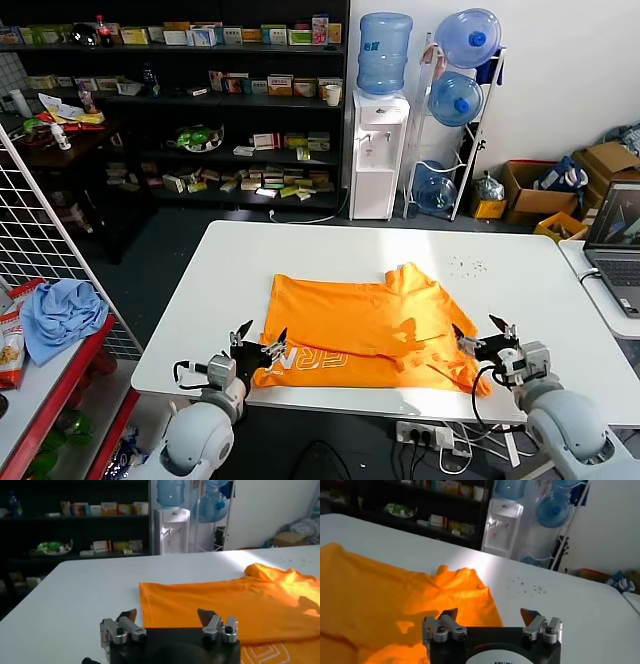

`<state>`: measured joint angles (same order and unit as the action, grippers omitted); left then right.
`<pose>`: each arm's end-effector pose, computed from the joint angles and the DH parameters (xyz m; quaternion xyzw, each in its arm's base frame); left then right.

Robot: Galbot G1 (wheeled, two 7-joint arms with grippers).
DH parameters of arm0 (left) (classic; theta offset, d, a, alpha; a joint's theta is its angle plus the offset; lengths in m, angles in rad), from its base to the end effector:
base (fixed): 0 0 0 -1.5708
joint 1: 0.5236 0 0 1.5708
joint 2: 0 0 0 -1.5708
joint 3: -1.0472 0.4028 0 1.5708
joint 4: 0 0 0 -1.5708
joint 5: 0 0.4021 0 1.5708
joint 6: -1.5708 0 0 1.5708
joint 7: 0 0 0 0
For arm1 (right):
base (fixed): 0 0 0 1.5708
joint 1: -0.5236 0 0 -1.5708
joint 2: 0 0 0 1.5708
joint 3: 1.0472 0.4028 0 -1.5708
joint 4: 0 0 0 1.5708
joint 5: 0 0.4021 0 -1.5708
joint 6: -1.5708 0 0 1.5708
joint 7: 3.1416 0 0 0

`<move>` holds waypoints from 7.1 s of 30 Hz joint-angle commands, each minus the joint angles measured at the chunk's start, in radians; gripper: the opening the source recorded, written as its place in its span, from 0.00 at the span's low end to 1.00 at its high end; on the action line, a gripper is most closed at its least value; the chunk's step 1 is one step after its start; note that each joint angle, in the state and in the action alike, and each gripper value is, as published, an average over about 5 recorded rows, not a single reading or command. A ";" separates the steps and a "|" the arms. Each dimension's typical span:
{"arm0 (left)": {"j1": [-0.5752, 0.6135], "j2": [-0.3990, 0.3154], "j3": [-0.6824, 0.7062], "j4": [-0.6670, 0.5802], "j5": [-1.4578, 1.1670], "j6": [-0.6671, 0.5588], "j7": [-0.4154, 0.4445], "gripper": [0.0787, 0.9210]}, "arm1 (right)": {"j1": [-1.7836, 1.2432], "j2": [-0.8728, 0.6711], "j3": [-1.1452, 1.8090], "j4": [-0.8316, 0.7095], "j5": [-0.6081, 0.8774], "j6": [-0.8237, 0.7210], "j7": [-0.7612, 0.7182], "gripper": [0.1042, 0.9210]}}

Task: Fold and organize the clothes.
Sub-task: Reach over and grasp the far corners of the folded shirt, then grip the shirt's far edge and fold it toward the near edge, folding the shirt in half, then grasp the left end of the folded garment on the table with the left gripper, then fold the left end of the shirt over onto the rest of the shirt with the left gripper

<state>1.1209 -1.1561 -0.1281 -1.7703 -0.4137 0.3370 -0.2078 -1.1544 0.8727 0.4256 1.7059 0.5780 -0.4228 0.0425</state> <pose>0.3364 -0.0088 -0.3827 -0.1184 -0.9749 -0.0292 0.1864 0.3630 -0.1942 -0.3329 0.0490 -0.9680 0.0733 0.2349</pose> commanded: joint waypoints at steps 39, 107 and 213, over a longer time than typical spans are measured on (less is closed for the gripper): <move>-0.641 -0.199 0.110 0.836 -0.114 0.065 0.090 0.88 | 0.624 0.280 -0.211 -0.788 -0.073 -0.055 -0.257 0.83; 0.060 -0.013 0.039 -0.014 -0.187 0.015 0.009 0.04 | -0.302 0.049 0.042 0.221 -0.108 -0.119 0.084 0.03; -0.237 -0.142 0.301 -0.008 -0.439 0.135 -0.225 0.05 | -0.232 0.200 0.014 0.171 -0.307 0.067 0.152 0.88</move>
<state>0.9412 -1.1587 0.0627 -1.8304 -0.8293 0.4944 -0.4146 -1.3896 1.0499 0.4407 1.8897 0.2831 -0.3619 0.1947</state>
